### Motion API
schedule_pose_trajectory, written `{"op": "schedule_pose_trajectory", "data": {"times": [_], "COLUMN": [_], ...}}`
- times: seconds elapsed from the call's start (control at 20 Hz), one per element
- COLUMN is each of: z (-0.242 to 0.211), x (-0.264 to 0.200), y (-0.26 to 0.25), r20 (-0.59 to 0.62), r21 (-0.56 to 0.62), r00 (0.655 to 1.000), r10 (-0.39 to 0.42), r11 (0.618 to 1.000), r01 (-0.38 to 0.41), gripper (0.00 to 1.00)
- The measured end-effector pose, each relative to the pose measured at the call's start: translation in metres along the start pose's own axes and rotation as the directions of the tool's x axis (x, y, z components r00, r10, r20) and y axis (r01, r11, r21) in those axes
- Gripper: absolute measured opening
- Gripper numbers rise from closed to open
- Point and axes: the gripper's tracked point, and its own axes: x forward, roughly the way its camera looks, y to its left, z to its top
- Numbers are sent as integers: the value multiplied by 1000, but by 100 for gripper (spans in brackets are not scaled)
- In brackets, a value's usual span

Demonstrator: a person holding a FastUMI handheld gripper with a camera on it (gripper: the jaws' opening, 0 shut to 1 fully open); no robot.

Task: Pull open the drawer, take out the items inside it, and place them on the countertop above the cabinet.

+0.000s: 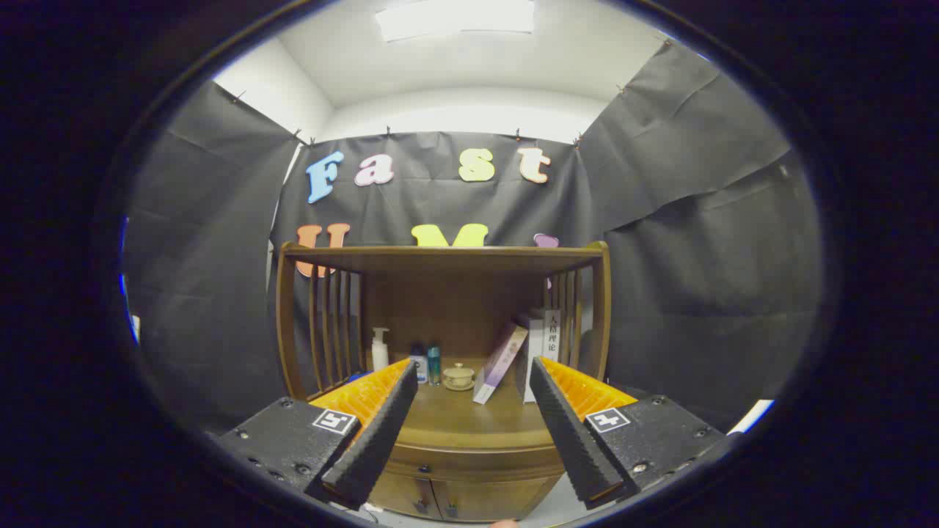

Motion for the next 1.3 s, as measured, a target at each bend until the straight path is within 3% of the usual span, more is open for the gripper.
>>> {"op": "schedule_pose_trajectory", "data": {"times": [0.75,1.3], "z": [-17,-38], "x": [9,28], "y": [36,65], "r20": [-19,-20], "r21": [-15,8], "r00": [1000,997], "r10": [11,69], "r11": [1000,998], "r01": [-11,-69], "gripper": [99,99]}}
